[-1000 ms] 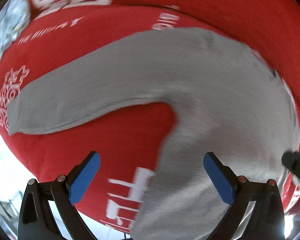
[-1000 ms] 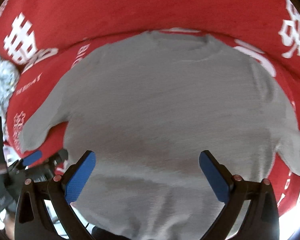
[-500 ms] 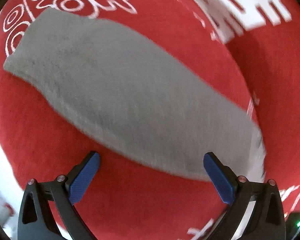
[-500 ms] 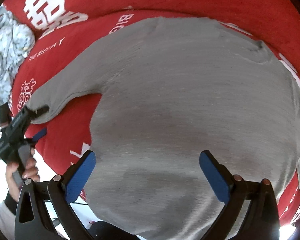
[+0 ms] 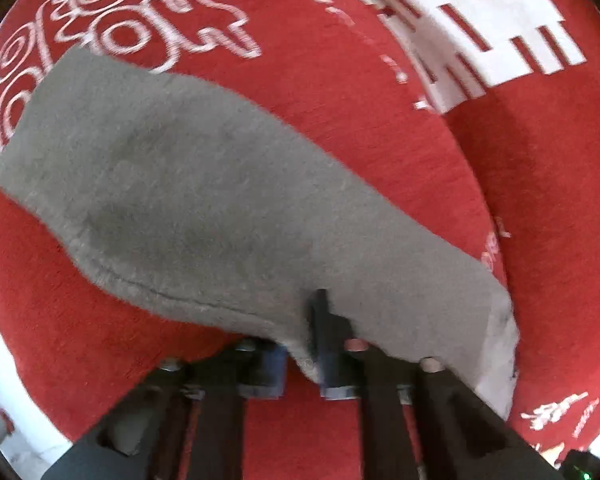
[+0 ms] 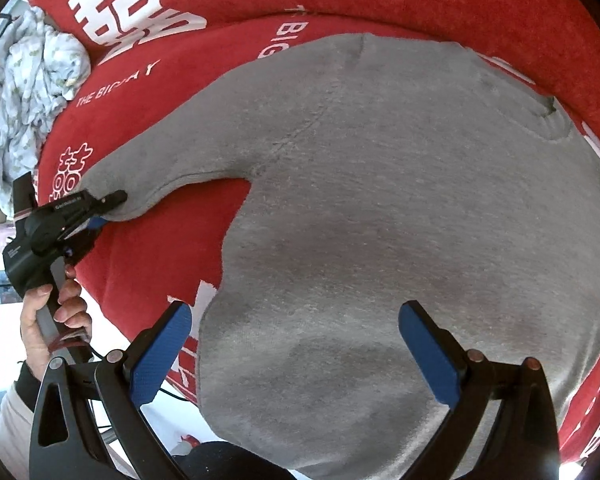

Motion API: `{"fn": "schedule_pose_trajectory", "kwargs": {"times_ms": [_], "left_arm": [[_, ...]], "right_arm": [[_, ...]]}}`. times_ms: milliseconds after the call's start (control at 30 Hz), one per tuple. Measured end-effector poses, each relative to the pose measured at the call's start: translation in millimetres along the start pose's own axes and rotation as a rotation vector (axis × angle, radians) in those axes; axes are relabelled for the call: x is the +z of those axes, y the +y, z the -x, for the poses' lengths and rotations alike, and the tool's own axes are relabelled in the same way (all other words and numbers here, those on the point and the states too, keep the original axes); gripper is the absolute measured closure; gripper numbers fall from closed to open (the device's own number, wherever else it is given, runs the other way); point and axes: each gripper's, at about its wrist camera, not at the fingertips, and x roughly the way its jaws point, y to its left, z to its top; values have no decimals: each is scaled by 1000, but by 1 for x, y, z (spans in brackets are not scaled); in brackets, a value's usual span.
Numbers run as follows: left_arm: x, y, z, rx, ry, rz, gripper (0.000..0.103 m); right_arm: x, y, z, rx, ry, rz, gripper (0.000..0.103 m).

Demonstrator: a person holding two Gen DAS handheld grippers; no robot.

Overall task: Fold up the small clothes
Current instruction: 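Grasp the grey sweatshirt's side edge with the left gripper and fold it inward, then release the folded side with the left gripper and lift away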

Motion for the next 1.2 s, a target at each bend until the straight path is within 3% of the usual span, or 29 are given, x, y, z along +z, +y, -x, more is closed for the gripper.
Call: {"fn": "schedule_pose_trajectory", "kwargs": {"times_ms": [167,400,600,767,933,1067,1200], "left_arm": [[-2,-37,21,8,-83,-195,92],[-26,-145,50,-105,-126,-532,92],[-87,-256,43,-263,-55,-819,92],[-168,-331,4,-328,88,-997,92],[-251,-354,-45,-229,233,-1121,92],[-262,-337,-52,-129,289,-1105,92],[-235,-302,-32,-28,241,-1049,91]], "right_arm": [[-5,-16,5,3,-12,-42,0],[-14,-47,20,18,-46,-124,0],[-29,-97,48,34,-125,-254,0],[-51,-151,66,25,-187,-391,0],[-84,-211,66,9,-193,-542,0],[-98,-232,61,25,-187,-587,0],[-88,-222,63,42,-232,-529,0]]}}
